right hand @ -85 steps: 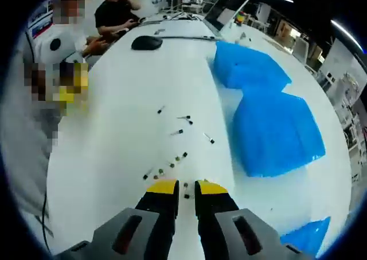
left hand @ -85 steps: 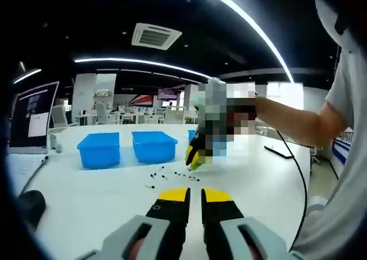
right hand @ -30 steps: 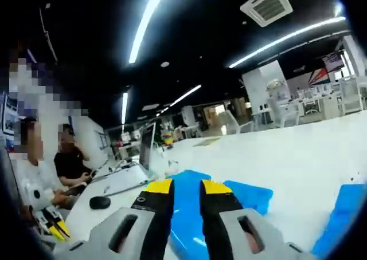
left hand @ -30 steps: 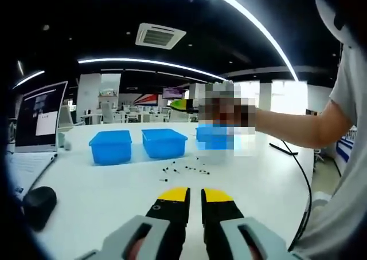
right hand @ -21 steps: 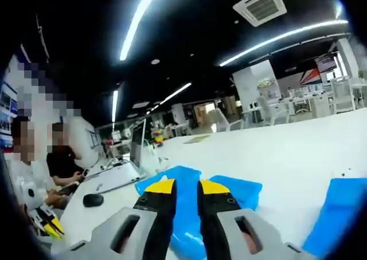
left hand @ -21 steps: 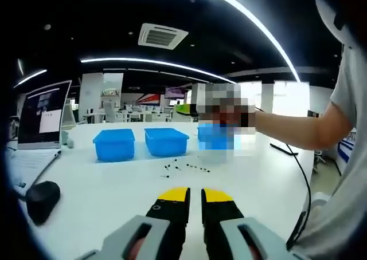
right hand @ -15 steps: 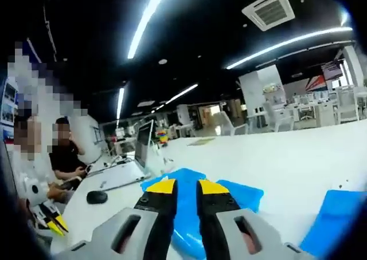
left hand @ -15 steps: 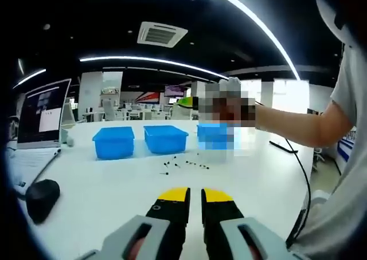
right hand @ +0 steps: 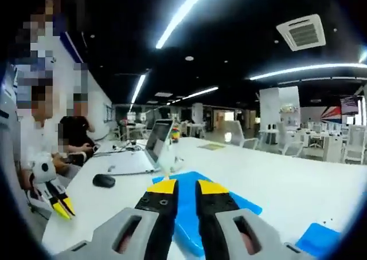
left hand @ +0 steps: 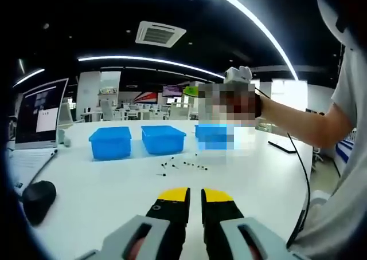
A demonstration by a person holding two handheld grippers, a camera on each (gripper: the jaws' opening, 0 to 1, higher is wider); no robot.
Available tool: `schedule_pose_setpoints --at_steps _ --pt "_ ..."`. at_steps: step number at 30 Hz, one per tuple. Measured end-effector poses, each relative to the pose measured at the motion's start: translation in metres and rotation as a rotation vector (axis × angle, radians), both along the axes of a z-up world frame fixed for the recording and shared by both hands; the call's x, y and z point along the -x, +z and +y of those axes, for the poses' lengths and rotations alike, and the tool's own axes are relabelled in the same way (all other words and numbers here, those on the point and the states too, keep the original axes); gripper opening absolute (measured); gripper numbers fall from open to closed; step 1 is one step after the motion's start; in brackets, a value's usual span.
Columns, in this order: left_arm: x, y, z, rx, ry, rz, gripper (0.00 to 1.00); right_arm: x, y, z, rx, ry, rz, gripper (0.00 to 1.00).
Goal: Pick up the resistors one by one and place each resistor into its matching bin, sorting the parts by color and model until every resistor is separated into the correct bin for its type
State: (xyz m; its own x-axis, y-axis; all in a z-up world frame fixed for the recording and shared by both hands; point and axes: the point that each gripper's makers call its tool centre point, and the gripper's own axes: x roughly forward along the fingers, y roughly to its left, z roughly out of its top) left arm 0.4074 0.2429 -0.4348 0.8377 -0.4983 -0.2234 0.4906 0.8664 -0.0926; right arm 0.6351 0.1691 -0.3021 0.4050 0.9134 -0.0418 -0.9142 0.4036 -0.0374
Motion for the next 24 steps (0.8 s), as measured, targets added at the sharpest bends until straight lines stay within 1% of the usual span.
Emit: schedule_pose_setpoints --at_steps 5,6,7,10,11,12,13,14,16,17,18,19,20,22,23,24 --pt "-0.001 0.000 -0.003 0.001 -0.007 -0.003 0.11 0.008 -0.006 0.006 0.051 0.028 -0.024 0.15" --pt "-0.001 -0.001 -0.004 -0.001 -0.009 -0.002 0.11 0.014 -0.017 0.008 0.125 0.065 -0.028 0.15" --pt "-0.001 -0.001 -0.005 -0.003 -0.010 -0.001 0.11 0.020 -0.024 0.011 0.173 0.091 -0.021 0.15" --pt "-0.002 -0.002 -0.007 0.000 -0.011 0.003 0.11 0.036 -0.043 0.018 0.330 0.191 -0.063 0.15" --pt "-0.002 -0.003 -0.008 -0.001 -0.012 0.006 0.11 0.049 -0.057 0.021 0.435 0.247 -0.094 0.15" --pt "-0.002 -0.004 -0.009 -0.002 -0.015 0.008 0.11 0.054 -0.064 0.022 0.494 0.272 -0.114 0.15" --pt "-0.002 -0.004 -0.010 -0.002 -0.017 0.009 0.11 0.062 -0.074 0.023 0.580 0.309 -0.158 0.14" --pt "-0.003 -0.005 -0.011 -0.003 -0.019 0.009 0.11 0.066 -0.085 0.023 0.667 0.349 -0.201 0.13" --pt "-0.003 -0.004 -0.012 -0.002 -0.022 0.007 0.11 0.074 -0.107 0.019 0.843 0.417 -0.265 0.10" --pt "-0.004 -0.004 -0.012 -0.002 -0.022 0.006 0.11 0.070 -0.116 0.016 0.912 0.448 -0.301 0.10" --pt "-0.004 -0.003 -0.012 0.000 -0.020 0.004 0.11 0.073 -0.123 0.017 0.958 0.485 -0.322 0.10" --pt "-0.005 -0.003 -0.011 0.002 -0.018 0.003 0.11 0.078 -0.129 0.017 0.985 0.525 -0.323 0.09" --pt "-0.006 -0.002 -0.011 0.006 -0.016 0.002 0.11 0.082 -0.134 0.019 1.008 0.566 -0.317 0.09" --pt "-0.007 -0.001 -0.010 0.012 -0.012 -0.001 0.11 0.086 -0.141 0.020 1.045 0.620 -0.299 0.09" --pt "-0.007 -0.001 -0.009 0.011 -0.009 -0.003 0.11 0.087 -0.144 0.018 1.078 0.645 -0.290 0.09" --pt "-0.009 -0.002 -0.007 0.012 -0.005 -0.003 0.11 0.087 -0.146 0.017 1.095 0.658 -0.292 0.09"
